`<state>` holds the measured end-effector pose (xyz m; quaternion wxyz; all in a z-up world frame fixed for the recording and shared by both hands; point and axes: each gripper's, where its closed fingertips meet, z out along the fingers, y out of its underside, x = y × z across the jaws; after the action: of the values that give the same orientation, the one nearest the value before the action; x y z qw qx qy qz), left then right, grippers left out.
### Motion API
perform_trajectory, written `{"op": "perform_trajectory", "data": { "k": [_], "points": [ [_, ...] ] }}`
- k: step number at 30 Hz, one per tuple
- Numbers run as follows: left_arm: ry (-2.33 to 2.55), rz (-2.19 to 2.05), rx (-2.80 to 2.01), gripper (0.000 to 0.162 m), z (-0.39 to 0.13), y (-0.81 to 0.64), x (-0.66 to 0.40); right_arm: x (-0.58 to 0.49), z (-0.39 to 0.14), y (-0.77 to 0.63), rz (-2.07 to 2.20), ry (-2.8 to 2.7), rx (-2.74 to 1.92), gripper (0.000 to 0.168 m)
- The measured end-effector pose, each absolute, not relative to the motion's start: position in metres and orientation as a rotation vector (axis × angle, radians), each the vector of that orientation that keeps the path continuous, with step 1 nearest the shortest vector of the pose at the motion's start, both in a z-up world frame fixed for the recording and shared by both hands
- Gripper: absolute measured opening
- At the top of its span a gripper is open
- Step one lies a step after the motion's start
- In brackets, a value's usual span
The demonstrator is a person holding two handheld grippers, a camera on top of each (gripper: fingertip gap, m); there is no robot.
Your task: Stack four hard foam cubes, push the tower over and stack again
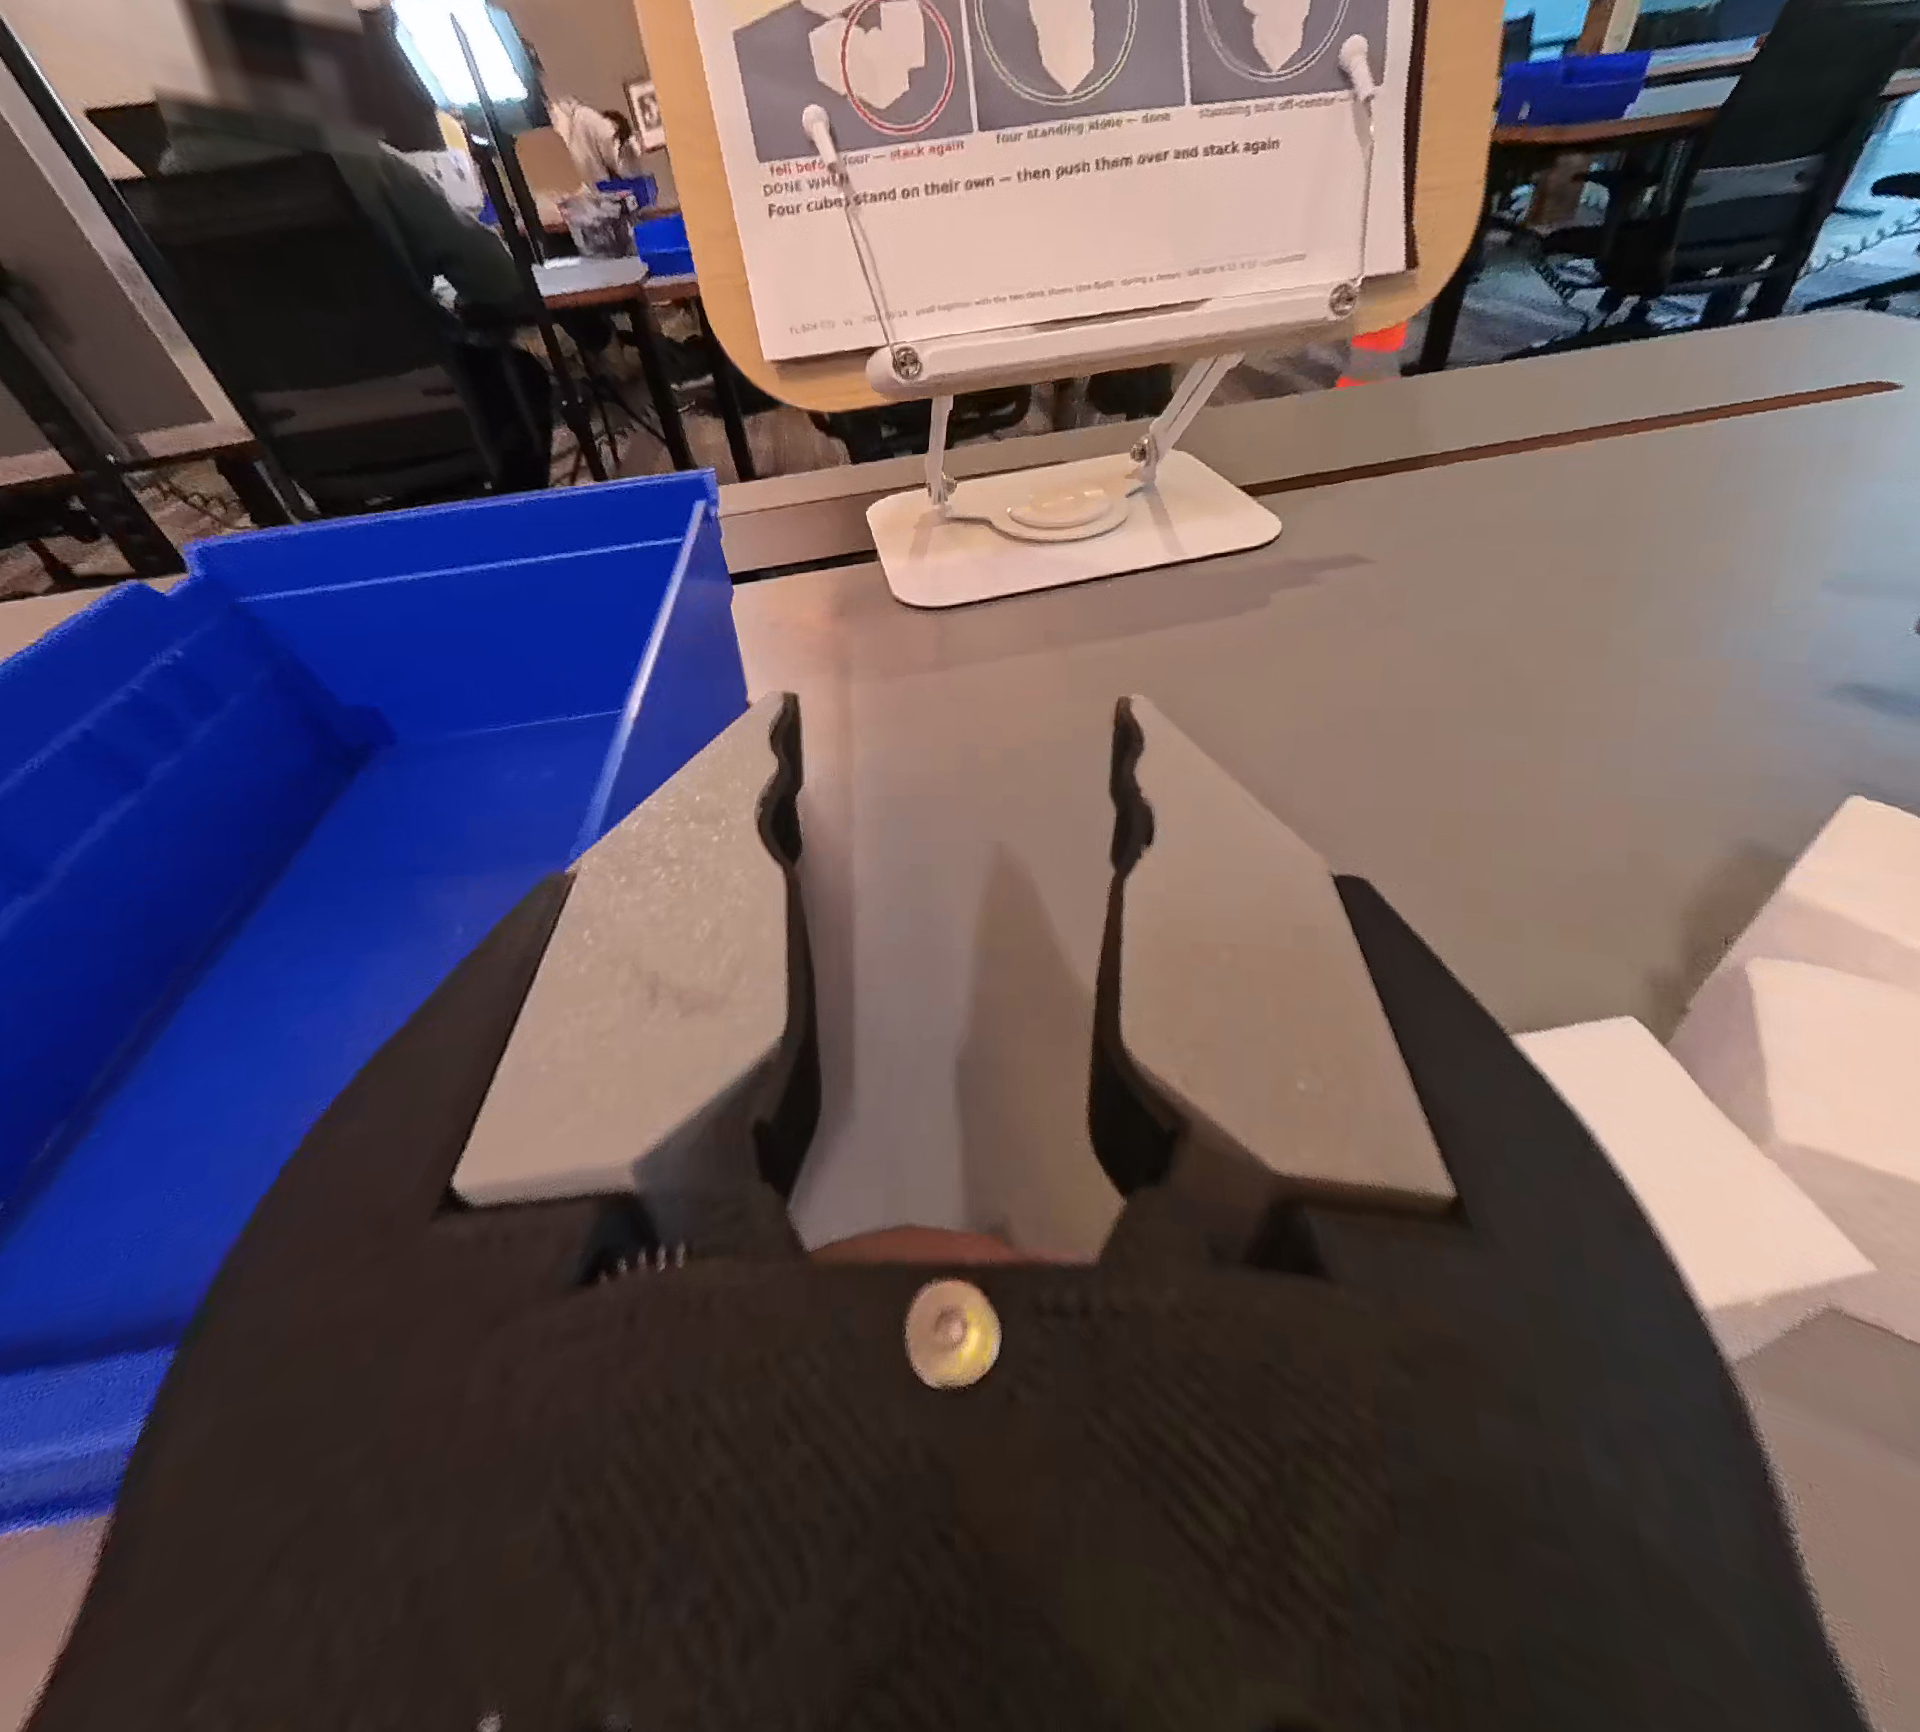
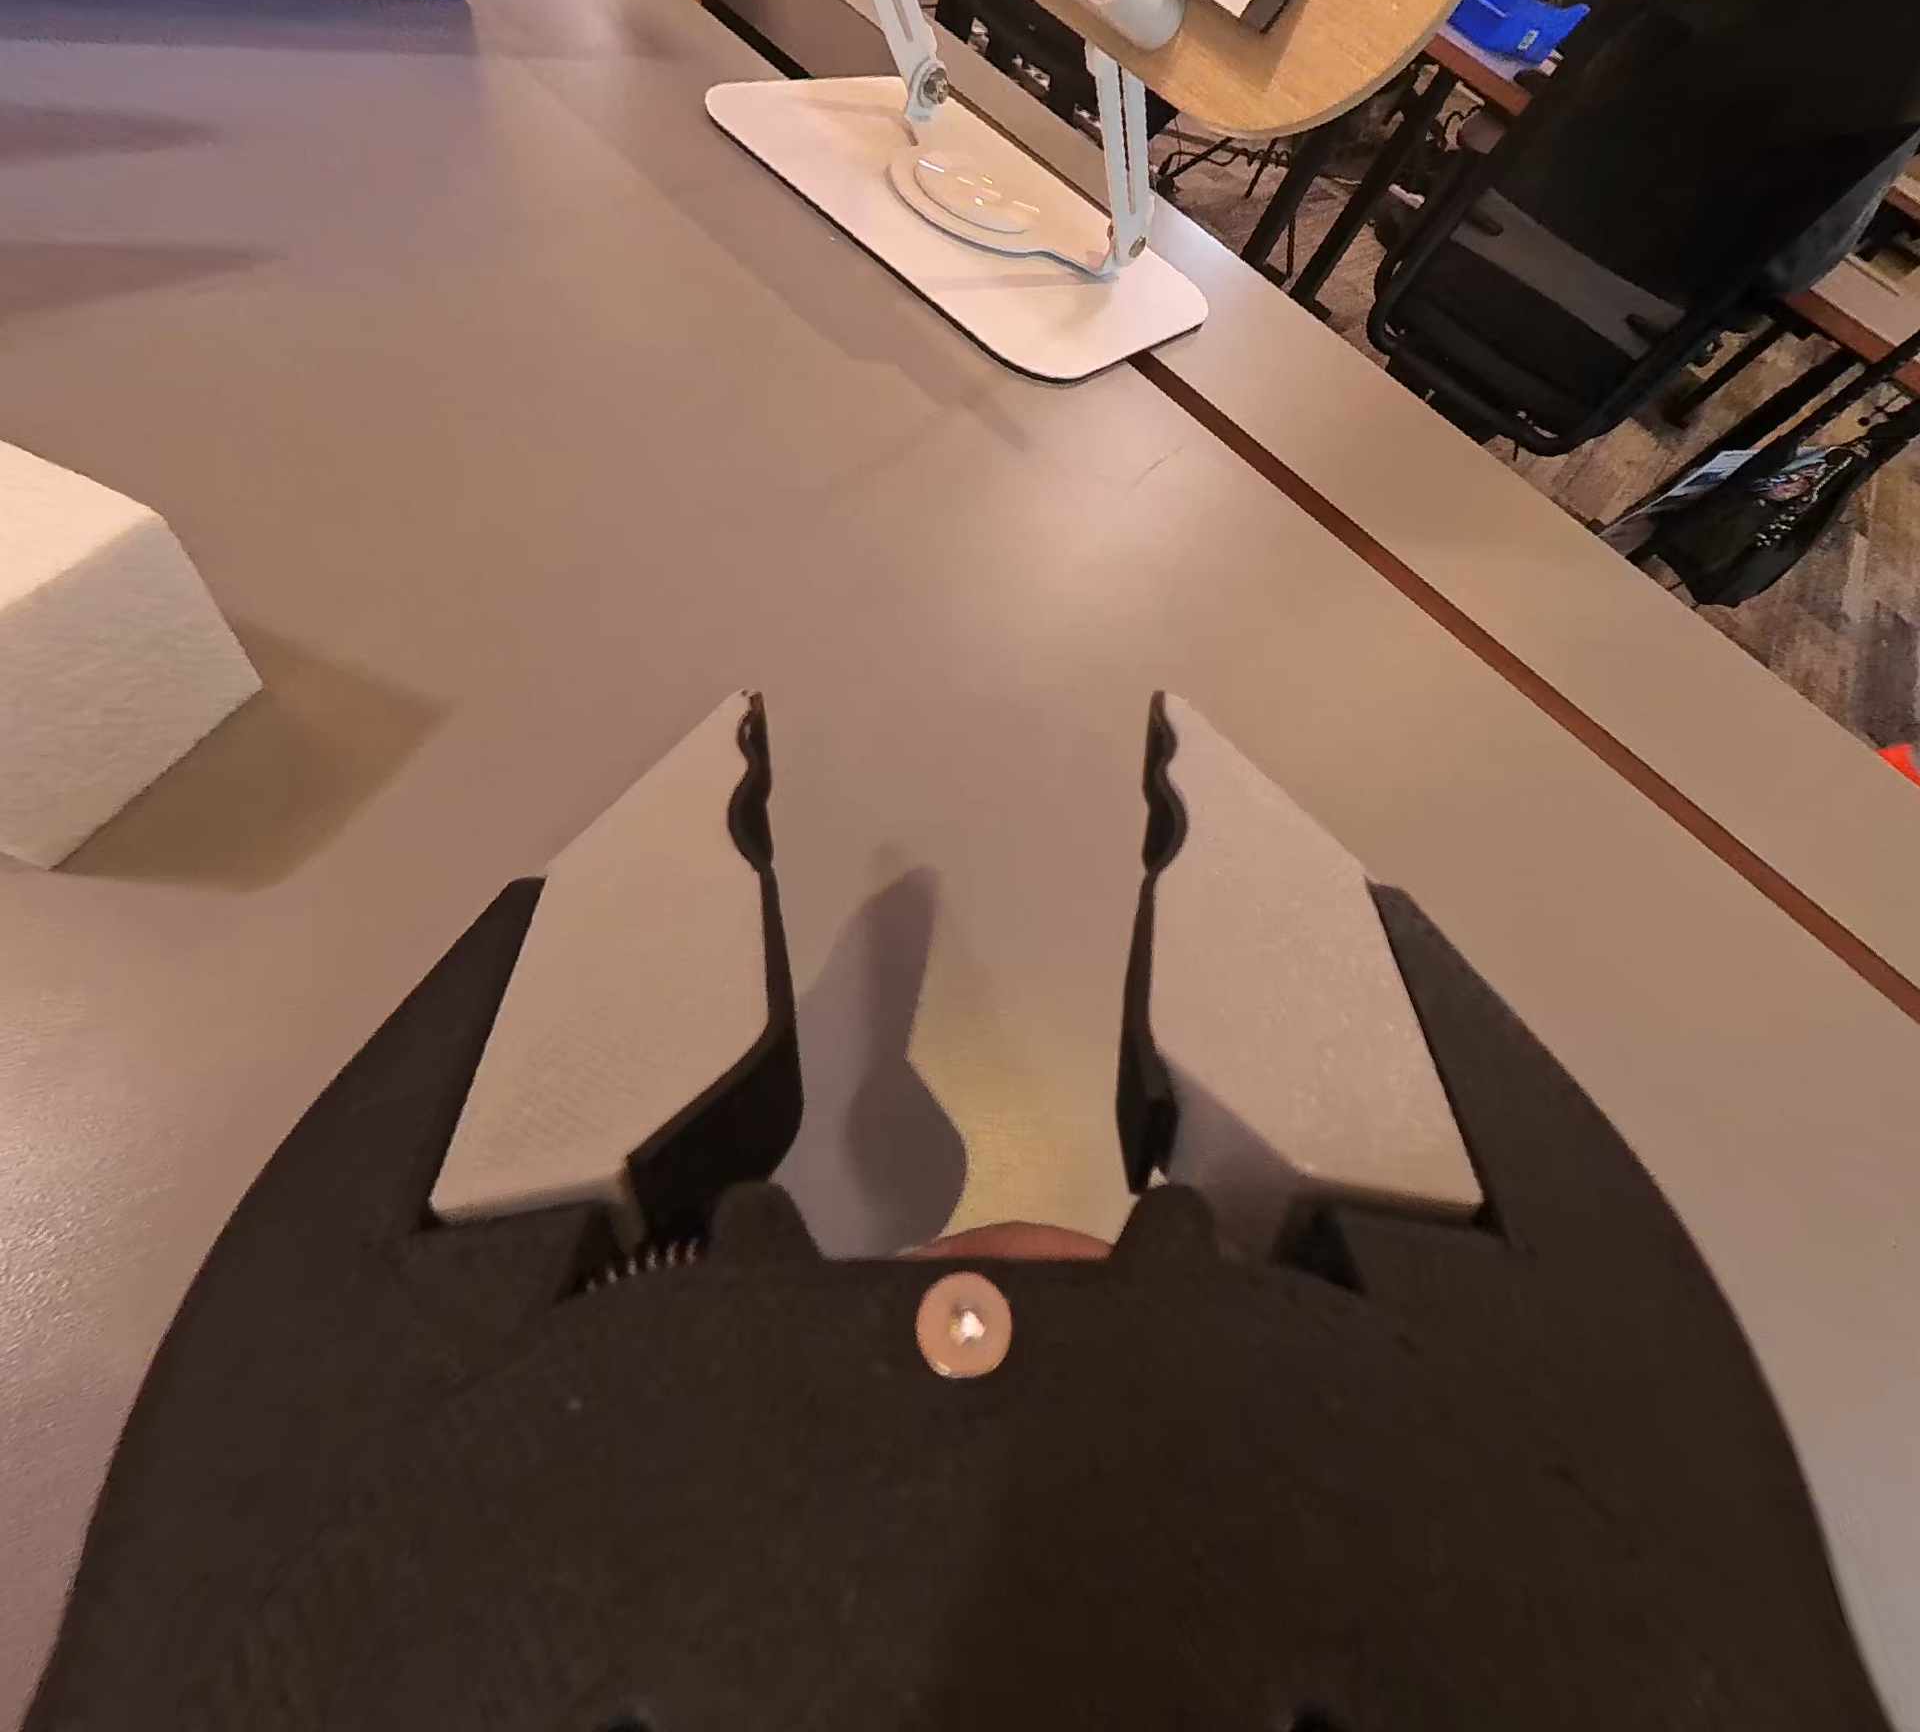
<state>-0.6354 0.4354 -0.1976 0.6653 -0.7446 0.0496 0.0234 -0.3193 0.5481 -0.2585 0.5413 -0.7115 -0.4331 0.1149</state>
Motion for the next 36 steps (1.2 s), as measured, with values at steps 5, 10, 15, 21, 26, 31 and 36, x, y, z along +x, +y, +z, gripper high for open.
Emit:
{"op": "perform_trajectory", "data": {
  "k": [5,10,15,21,26,31,36],
  "points": [
    [0.11,0.02,-1.683,0.067,-0.206,0.438,-0.635,-0.325,-0.262,0.544,0.364,-1.001,-1.717,0.069],
    [0.109,0.017,-1.645,0.066,-0.201,0.433,-0.636,-0.33,-0.258,0.542,0.437,-0.954,-1.72,0.079],
    [0.145,0.016,-1.667,0.062,-0.206,0.434,-0.63,-0.333,-0.262,0.541,0.455,-0.96,-1.726,0.08],
    [0.177,0.016,-1.689,0.063,-0.21,0.436,-0.625,-0.337,-0.267,0.538,0.437,-0.991,-1.735,0.078],
    [0.172,0.001,-1.687,0.063,-0.21,0.435,-0.625,-0.337,-0.267,0.538,0.436,-0.995,-1.736,0.077],
    [0.186,0.008,-1.705,0.063,-0.214,0.437,-0.624,-0.338,-0.269,0.536,0.442,-1.005,-1.743,0.073],
    [0.186,0.027,-1.71,0.063,-0.215,0.437,-0.625,-0.34,-0.27,0.533,0.441,-1.025,-1.742,0.07]
  ]
}}
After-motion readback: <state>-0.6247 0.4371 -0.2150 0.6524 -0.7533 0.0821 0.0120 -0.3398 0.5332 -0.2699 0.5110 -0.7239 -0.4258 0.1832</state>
